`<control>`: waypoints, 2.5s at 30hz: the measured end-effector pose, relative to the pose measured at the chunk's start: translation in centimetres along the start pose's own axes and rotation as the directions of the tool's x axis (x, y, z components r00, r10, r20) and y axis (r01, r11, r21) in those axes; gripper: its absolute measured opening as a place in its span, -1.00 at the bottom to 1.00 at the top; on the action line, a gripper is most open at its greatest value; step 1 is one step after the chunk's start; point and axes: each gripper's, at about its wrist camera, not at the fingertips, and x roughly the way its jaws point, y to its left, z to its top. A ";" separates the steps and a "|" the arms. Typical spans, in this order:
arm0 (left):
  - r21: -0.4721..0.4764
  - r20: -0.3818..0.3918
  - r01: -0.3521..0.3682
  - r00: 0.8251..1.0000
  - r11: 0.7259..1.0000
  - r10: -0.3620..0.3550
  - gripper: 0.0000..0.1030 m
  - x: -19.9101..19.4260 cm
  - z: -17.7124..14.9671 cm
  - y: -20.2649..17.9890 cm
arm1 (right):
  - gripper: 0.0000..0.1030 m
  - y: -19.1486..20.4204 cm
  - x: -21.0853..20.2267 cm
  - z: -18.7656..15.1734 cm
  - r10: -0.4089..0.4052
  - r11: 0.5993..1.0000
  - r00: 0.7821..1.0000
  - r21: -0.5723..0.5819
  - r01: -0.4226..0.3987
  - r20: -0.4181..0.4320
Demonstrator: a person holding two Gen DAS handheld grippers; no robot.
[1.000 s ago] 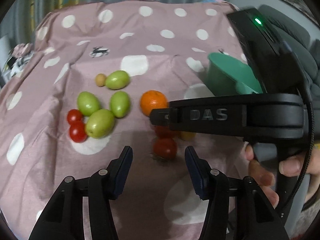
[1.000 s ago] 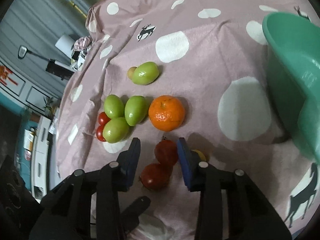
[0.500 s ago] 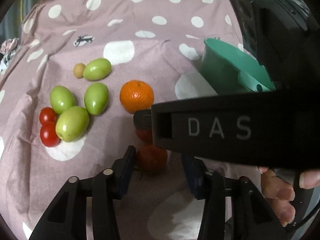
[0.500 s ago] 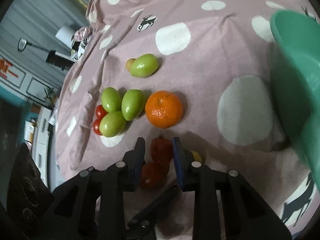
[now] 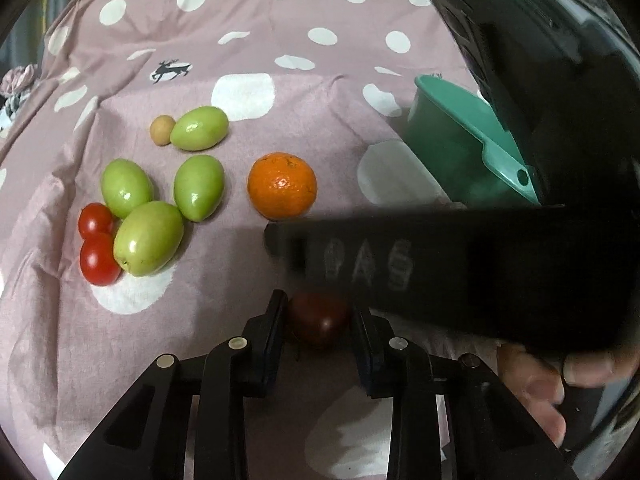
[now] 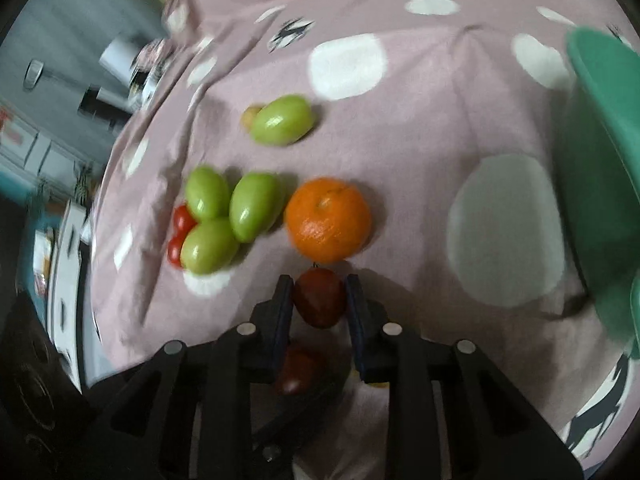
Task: Organize fruits
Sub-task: 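Close the right tool on a red cherry tomato while the left tool grasps another, then carry both held cherry tomatoes over the teal bowl, then move both open tools back to the fruit group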
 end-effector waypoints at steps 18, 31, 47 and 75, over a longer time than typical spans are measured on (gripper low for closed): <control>0.065 0.225 0.131 0.964 0.989 -0.142 -0.39 -6.1 1.5 -3.3 | -0.49 -4.1 -10.4 -0.5 0.167 0.978 0.946 0.077 -0.195 0.279; 0.139 0.251 0.243 0.929 0.960 -0.272 -0.38 -1.5 9.7 -13.0 | -0.48 -16.9 -17.2 -3.9 0.065 0.876 0.860 0.384 -0.292 0.505; 0.039 0.258 0.218 0.941 0.975 -0.220 -0.38 0.8 10.3 -12.6 | -0.45 -17.9 -18.7 -4.7 -0.159 0.883 0.880 0.463 -0.077 0.448; -0.463 0.117 -0.128 0.972 0.877 0.204 0.72 -6.8 1.7 10.9 | 0.43 0.5 -7.3 -0.1 0.138 0.977 0.966 0.129 -0.169 0.221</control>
